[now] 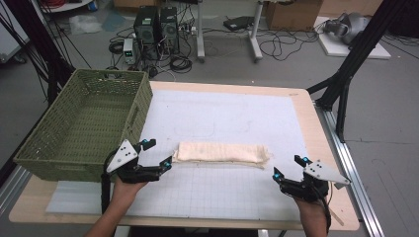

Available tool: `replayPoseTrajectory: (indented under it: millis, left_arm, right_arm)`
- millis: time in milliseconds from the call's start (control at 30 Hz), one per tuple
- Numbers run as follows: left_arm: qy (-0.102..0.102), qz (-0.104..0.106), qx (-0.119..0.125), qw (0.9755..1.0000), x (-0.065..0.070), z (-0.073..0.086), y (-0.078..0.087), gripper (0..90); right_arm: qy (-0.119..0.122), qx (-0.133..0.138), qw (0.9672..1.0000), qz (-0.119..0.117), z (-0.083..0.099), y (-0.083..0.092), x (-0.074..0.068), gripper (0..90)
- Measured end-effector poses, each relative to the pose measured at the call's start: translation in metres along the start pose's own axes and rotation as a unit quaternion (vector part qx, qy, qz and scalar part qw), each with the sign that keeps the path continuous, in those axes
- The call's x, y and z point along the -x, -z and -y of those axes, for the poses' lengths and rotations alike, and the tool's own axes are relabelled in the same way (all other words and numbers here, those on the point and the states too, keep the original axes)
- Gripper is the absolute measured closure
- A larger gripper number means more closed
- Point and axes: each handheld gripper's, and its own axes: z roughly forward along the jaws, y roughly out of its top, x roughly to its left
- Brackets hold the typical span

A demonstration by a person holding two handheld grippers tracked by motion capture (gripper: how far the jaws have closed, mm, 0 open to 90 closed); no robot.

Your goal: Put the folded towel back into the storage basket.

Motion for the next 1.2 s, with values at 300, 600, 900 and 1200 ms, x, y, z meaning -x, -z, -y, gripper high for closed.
replayPoseTrajectory:
  millis: [300,600,900,1200]
  left_arm:
    - [-0.005,-0.005,-0.006,1.0,0.0012,0.0001,-0.0001,15.4]
    - [-0.007,0.001,-0.014,0.9999,0.0021,0.0002,-0.0009,15.4]
    - [-0.005,0.008,-0.019,0.9998,0.0035,-0.0003,-0.0024,15.5]
    - [-0.006,0.012,-0.02,0.9997,0.0025,-0.0036,-0.0015,15.5]
  right_arm:
    - [-0.006,-0.002,1.0,-0.003,0.0013,-0.0012,0.0043,16.9]
    - [-0.014,-0.006,0.9998,-0.008,0.0002,-0.003,0.0045,16.9]
    - [-0.008,-0.007,0.9999,-0.01,-0.0004,-0.0035,0.0033,17.5]
    - [-0.005,-0.005,0.9999,-0.011,-0.0002,-0.0047,0.004,17.8]
